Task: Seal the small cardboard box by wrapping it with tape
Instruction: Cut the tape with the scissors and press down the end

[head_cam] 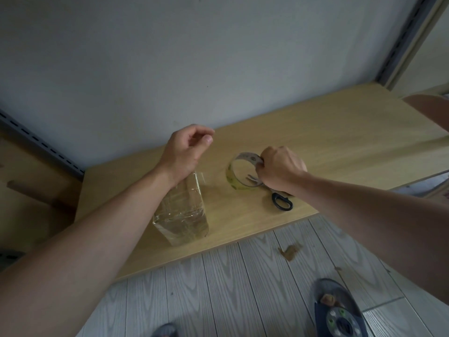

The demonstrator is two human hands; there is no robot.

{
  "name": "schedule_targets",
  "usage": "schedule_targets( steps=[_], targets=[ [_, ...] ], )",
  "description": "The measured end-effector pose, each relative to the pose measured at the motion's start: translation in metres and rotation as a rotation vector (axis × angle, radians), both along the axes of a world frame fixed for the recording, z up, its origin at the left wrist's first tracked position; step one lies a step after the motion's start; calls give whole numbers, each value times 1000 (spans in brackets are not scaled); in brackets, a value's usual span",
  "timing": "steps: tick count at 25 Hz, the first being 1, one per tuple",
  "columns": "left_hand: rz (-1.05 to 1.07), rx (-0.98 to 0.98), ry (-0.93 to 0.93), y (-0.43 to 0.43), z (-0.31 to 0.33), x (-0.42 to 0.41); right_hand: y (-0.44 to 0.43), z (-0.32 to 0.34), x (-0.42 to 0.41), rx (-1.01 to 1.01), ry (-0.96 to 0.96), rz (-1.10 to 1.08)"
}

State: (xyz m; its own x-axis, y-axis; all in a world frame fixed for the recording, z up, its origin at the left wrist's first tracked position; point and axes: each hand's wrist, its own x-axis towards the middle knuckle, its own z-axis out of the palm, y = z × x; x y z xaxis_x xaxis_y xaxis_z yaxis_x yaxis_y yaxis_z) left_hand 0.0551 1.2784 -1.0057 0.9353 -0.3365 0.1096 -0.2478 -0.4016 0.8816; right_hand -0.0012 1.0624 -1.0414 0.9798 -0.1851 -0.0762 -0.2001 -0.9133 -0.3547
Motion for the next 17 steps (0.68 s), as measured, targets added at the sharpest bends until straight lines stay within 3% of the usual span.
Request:
schedule_targets(
  steps=[2, 4, 9, 12, 14, 17],
  targets=[
    [2, 64, -137, 5, 3, -6, -7, -4, -2, -21, 95, -25],
    [-83, 283, -196, 16, 14, -19, -11, -5, -4, -37, 147, -35],
    [-278, 1077, 39, 49, 36, -61, -13, -2, -12, -119, 205, -58],
    [-203, 1036, 3, 63, 24, -72, -4, 3, -10, -138, 0, 10],
    [-149, 905, -98, 68, 12, -75, 12, 8, 0, 181, -11, -38],
    [-123, 840, -219, 69, 3, -79, 47, 19, 1, 1113, 387, -224]
  ],
)
